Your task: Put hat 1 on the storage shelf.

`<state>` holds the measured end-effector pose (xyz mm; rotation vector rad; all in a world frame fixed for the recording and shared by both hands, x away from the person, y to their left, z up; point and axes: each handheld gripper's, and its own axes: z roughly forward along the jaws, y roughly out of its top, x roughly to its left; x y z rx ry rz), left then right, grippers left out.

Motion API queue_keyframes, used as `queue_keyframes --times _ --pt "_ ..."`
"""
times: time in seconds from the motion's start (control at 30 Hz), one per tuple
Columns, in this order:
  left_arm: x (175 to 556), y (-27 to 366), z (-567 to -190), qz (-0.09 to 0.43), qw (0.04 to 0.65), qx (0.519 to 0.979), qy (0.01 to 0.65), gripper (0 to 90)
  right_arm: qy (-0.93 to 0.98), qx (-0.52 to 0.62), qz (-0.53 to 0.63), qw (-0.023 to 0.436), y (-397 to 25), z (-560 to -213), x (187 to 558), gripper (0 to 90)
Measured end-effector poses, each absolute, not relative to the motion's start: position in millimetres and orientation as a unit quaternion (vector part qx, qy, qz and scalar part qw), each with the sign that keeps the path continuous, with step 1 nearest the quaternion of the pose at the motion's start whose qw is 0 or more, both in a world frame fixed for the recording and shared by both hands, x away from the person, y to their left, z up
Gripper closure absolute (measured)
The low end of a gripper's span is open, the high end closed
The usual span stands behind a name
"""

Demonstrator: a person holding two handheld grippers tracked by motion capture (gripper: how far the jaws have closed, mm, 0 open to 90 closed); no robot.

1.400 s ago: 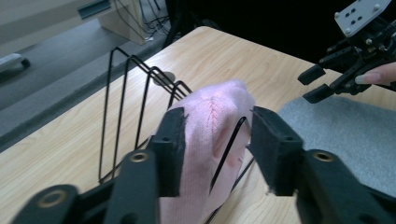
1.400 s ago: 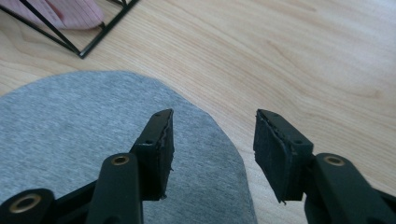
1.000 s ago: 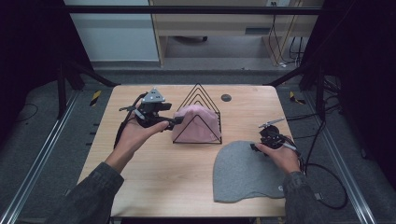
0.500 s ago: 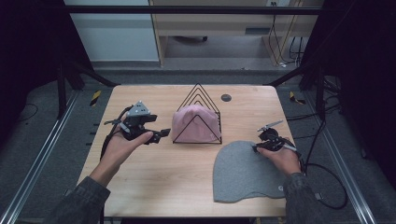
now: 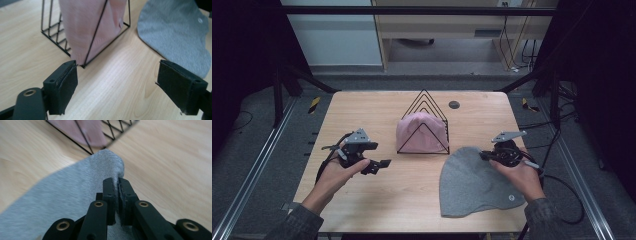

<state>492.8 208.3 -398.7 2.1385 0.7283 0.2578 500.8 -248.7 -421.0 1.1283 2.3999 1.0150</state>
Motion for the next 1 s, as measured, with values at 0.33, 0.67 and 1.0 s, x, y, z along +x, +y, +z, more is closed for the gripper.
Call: queue_keyframes --times 0.33,0.67,1.0 --pt "480 189 -407 0.076 0.420 0.867 0.256 16.2 0.838 0.312 0.412 0.174 -217 -362 469 85.7" --pt "471 174 -404 0.062 0.426 0.875 0.223 16.7 0.844 0.235 0.445 0.185 -175 -311 454 85.8" --pt "468 171 -400 0.059 0.437 0.873 0.208 16.9 0.846 0.192 0.464 0.179 -139 -278 459 85.8"
